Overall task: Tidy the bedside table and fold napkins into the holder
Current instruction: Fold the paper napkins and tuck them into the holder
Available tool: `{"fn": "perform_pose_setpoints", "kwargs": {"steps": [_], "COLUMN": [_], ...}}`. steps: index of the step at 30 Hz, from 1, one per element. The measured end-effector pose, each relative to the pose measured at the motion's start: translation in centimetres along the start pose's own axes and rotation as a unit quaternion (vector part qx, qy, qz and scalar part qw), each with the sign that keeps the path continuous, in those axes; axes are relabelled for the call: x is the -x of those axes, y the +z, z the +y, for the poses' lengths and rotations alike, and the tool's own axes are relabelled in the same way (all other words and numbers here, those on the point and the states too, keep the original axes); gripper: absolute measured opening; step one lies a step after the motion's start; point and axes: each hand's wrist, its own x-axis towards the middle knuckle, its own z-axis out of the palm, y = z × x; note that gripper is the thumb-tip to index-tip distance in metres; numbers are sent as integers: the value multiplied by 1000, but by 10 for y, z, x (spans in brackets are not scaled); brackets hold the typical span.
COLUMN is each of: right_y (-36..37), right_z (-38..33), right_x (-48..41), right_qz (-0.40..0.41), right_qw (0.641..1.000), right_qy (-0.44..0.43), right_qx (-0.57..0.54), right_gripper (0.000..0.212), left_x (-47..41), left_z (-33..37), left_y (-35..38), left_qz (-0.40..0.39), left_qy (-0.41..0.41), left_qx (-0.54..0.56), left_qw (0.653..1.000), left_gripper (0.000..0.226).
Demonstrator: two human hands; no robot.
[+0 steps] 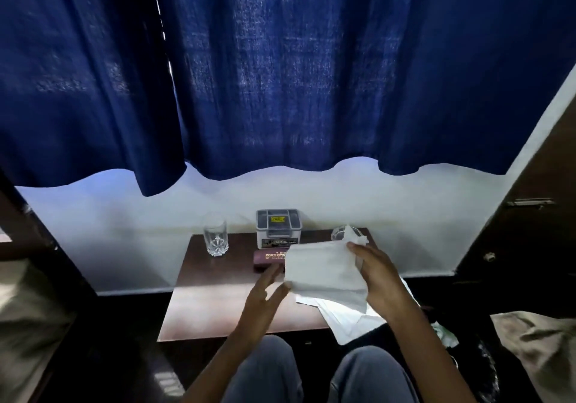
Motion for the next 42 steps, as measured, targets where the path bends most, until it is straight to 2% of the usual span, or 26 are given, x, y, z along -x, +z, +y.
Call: {"fn": "perform_pose_setpoints", "kwargs": {"steps": [3, 5, 8, 11, 14, 17, 21, 28, 33, 36, 39, 42], "right_y": [8, 11, 10, 9, 13, 17, 24, 30, 32, 28, 23, 24], "right_z": [-11, -17, -17, -13, -9, -5, 2, 8, 12, 16, 16, 16], "right_x": [8, 11, 17, 29, 39, 41, 44, 59, 61, 55, 50, 48], "right_qz": [-27, -34, -50, -90, -119, -85, -16, -31, -13, 1, 25, 10], "right_qw": [998, 997, 995, 993, 992, 995, 998, 994, 942, 926, 916, 911], "right_qy": [38, 38, 60, 65, 48, 43, 28, -6, -92, -149, -194, -184], "right_qx": [-49, -57, -59, -42, -14, -13, 46, 102, 321, 346, 351, 369], "right_gripper": [36, 47, 29, 27, 35, 40, 36, 33, 23, 22, 34, 26], "left_x": [13, 21, 29, 33, 36, 39, 38, 41, 43, 43, 43, 42], "left_z": [35, 47, 53, 54, 52, 56, 59, 57, 59, 58, 58, 57], "left_y": [-6, -7, -10, -13, -17, -22, -31, -38, -36, -37, -39, -39], "left_qz": [-68, -71, -33, -27, -18, -2, 4, 16, 15, 22, 31, 34], "left_qy": [15, 11, 5, -13, -30, -36, -31, -37, -48, -47, -46, -58], "left_qx": [65, 85, 127, 160, 191, 208, 236, 274, 277, 267, 249, 251], "left_qw": [995, 994, 991, 987, 981, 977, 971, 961, 959, 962, 967, 966], "left_gripper": [30, 21, 10, 8, 13, 8, 11, 10, 11, 11, 7, 7]}}
